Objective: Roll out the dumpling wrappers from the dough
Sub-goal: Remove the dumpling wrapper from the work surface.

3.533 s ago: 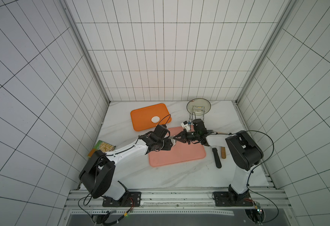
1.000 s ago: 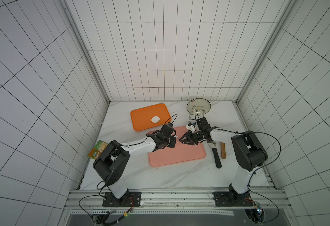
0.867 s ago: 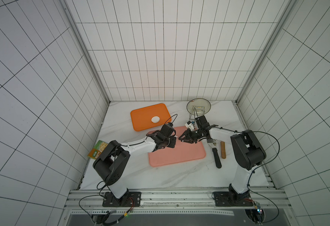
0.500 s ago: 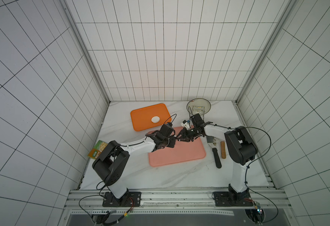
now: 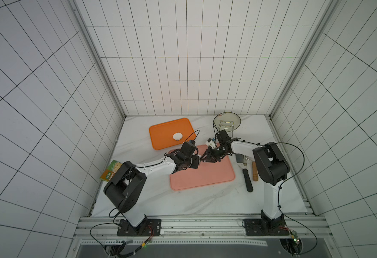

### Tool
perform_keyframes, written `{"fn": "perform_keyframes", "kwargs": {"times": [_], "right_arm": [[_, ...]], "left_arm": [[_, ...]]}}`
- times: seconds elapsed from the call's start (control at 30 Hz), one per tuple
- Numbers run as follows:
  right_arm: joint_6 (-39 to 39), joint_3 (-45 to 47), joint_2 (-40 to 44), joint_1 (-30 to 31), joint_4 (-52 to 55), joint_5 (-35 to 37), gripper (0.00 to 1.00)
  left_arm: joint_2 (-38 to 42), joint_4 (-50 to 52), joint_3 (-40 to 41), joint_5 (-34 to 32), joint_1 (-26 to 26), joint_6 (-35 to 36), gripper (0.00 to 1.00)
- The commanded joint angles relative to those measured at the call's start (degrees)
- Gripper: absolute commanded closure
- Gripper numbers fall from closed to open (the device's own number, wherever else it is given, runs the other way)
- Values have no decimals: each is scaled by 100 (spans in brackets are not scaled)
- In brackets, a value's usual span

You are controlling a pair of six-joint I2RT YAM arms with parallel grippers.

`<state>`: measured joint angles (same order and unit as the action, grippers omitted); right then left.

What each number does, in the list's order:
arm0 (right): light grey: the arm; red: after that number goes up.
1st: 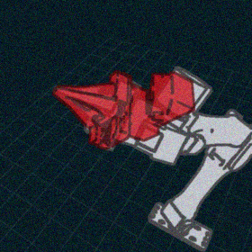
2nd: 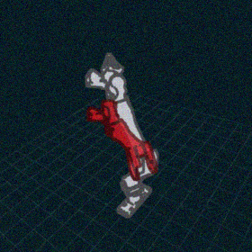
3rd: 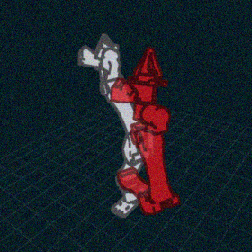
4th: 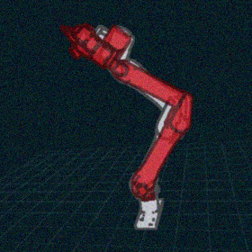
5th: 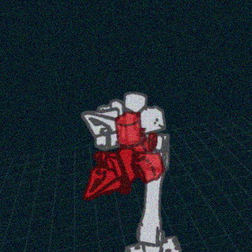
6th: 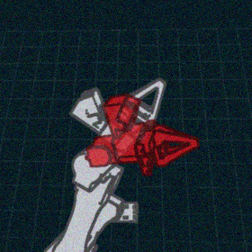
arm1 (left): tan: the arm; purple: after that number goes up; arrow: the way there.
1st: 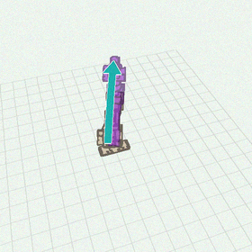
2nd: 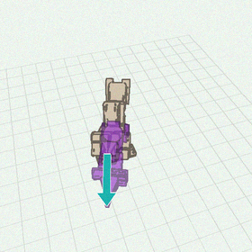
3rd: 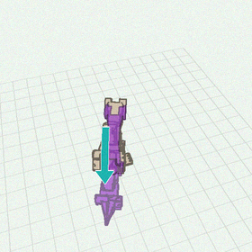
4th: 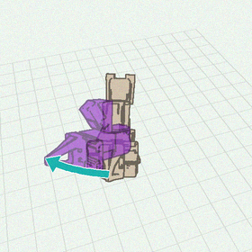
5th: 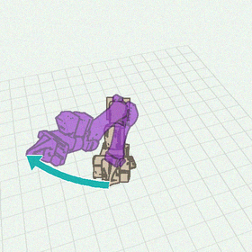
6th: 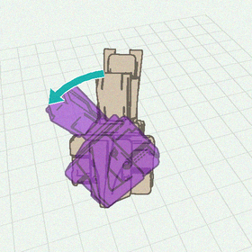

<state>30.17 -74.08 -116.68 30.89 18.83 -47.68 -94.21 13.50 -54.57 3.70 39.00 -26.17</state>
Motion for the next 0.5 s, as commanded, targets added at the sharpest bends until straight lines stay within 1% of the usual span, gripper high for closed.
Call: {"fn": "perform_keyframes", "kwargs": {"times": [0.0,0.33,0.47], "right_arm": [[-248,-202,-135,65,357,266,73],[-708,-623,-214,285,1147,1105,74],[-844,-686,-189,343,1328,1317,74]], "left_arm": [[210,-225,154,152,-98,-138,100],[524,-304,454,267,-342,-429,100],[623,-321,556,367,-501,-559,100]]}}
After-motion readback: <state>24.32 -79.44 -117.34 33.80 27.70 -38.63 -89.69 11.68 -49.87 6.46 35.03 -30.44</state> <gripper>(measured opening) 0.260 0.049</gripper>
